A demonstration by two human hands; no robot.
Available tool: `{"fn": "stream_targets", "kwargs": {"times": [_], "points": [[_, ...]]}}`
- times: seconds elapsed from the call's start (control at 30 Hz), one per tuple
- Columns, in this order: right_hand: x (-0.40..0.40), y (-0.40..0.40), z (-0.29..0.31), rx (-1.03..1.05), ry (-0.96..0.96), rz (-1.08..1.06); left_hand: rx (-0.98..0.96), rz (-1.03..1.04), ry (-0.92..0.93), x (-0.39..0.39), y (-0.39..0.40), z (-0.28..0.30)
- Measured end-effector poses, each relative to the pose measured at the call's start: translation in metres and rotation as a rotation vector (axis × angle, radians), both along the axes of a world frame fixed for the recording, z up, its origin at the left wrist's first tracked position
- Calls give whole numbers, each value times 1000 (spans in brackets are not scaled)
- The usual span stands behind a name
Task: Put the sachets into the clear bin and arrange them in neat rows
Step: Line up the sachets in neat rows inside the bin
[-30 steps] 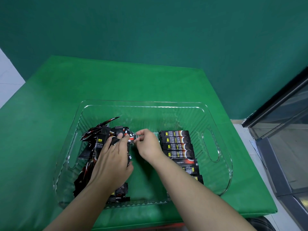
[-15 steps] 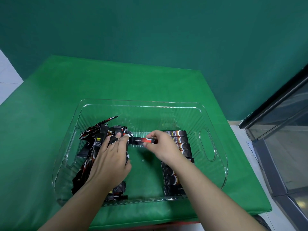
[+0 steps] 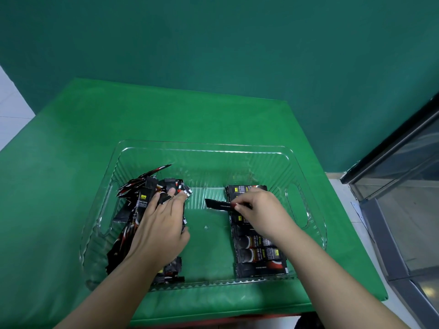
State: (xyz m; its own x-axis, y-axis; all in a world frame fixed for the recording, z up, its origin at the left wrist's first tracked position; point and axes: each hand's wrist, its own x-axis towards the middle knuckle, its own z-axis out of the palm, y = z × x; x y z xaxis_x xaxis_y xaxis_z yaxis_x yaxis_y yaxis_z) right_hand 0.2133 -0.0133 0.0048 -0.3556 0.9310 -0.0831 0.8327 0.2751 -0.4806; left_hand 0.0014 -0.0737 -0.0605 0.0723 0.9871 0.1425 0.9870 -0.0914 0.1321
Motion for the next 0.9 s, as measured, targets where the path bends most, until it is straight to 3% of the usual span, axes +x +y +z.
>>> {"fn": "stream_targets", "kwargs": {"times": [0.33, 0.47, 0.9], "points": [[-38, -30, -22, 232, -215, 231, 20, -12, 6, -1, 0, -2], [-52, -31, -27, 116, -312, 262, 39, -21, 7, -2, 0, -3], [-91, -19, -22, -163, -288, 88, 19, -13, -2, -2, 0, -3]]}}
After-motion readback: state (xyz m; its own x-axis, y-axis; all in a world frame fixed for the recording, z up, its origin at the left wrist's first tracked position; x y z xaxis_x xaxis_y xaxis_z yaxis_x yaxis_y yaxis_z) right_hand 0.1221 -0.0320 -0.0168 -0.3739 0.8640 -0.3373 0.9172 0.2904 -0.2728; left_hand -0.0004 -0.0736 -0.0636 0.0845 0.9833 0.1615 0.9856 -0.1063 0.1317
